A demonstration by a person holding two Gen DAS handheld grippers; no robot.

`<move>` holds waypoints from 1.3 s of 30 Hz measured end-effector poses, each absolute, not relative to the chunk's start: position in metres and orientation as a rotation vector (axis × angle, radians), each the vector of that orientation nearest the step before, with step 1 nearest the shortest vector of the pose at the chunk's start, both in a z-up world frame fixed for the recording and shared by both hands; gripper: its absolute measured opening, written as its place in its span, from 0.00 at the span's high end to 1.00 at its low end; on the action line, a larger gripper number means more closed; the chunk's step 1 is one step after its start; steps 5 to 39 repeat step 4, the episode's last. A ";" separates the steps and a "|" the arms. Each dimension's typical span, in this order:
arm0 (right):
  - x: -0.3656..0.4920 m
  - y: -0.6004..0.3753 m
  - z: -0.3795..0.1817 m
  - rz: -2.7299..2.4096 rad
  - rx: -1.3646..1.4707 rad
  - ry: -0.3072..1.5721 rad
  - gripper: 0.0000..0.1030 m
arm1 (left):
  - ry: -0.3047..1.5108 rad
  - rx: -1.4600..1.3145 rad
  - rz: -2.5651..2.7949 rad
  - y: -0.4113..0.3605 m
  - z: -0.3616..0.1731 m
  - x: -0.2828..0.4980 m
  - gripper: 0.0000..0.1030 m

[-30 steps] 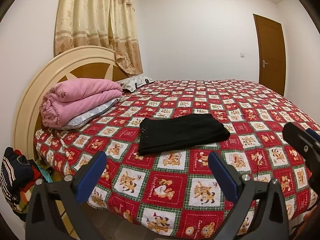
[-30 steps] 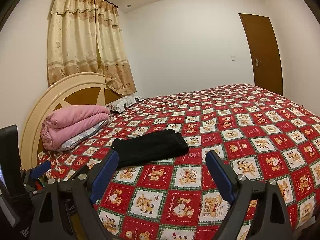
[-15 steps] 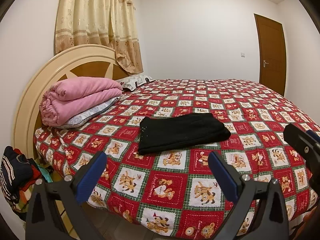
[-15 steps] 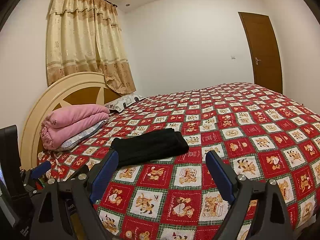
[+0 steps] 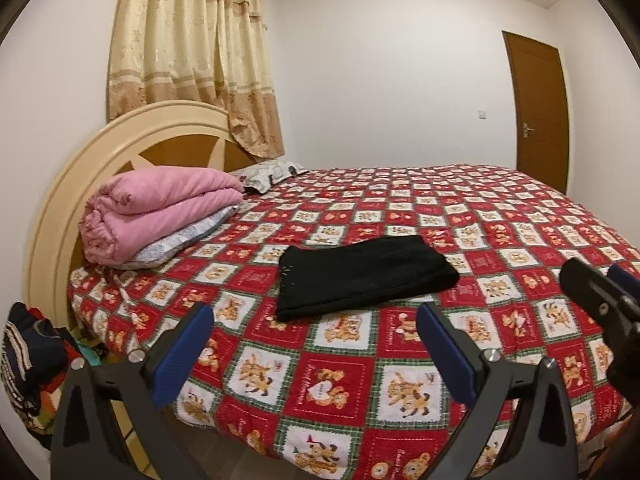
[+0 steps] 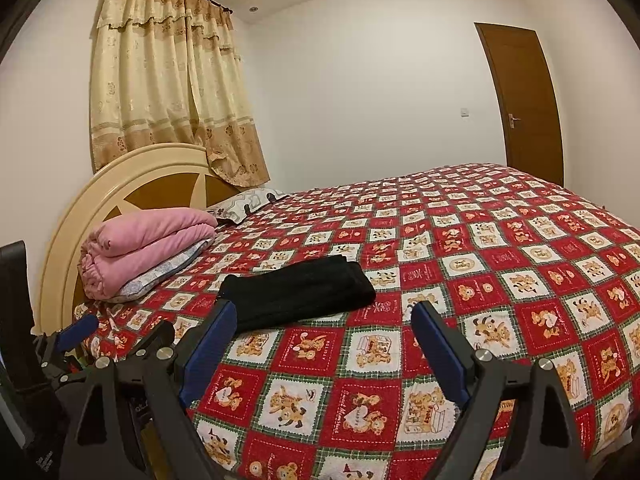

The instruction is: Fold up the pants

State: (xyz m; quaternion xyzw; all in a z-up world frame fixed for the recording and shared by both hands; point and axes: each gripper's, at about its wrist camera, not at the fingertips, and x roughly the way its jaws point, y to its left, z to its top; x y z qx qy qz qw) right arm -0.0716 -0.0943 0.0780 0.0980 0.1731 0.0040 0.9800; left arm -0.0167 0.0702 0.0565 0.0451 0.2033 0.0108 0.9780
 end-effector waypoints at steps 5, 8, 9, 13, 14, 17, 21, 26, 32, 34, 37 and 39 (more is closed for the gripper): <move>-0.072 -0.096 0.077 0.005 0.198 0.347 0.12 | 0.423 0.087 0.013 0.071 0.055 -0.014 0.00; -0.072 -0.096 0.077 0.005 0.198 0.347 0.12 | 0.423 0.087 0.013 0.071 0.055 -0.014 0.00; -0.072 -0.096 0.077 0.005 0.198 0.347 0.12 | 0.423 0.087 0.013 0.071 0.055 -0.014 0.00; -0.072 -0.096 0.077 0.005 0.198 0.347 0.12 | 0.423 0.087 0.013 0.071 0.055 -0.014 0.00; -0.072 -0.096 0.077 0.005 0.198 0.347 0.12 | 0.423 0.087 0.013 0.071 0.055 -0.014 0.00; -0.072 -0.096 0.077 0.005 0.198 0.347 0.12 | 0.423 0.087 0.013 0.071 0.055 -0.014 0.00; -0.072 -0.096 0.077 0.005 0.198 0.347 0.12 | 0.423 0.087 0.013 0.071 0.055 -0.014 0.00; -0.072 -0.096 0.077 0.005 0.198 0.347 0.12 | 0.423 0.087 0.013 0.071 0.055 -0.014 0.00; -0.072 -0.096 0.077 0.005 0.198 0.347 0.12 | 0.423 0.087 0.013 0.071 0.055 -0.014 0.00; -0.072 -0.096 0.077 0.005 0.198 0.347 0.12 | 0.423 0.087 0.013 0.071 0.055 -0.014 0.00; -0.072 -0.096 0.077 0.005 0.198 0.347 0.12 | 0.423 0.087 0.013 0.071 0.055 -0.014 0.00; -0.072 -0.096 0.077 0.005 0.198 0.347 0.12 | 0.423 0.087 0.013 0.071 0.055 -0.014 0.00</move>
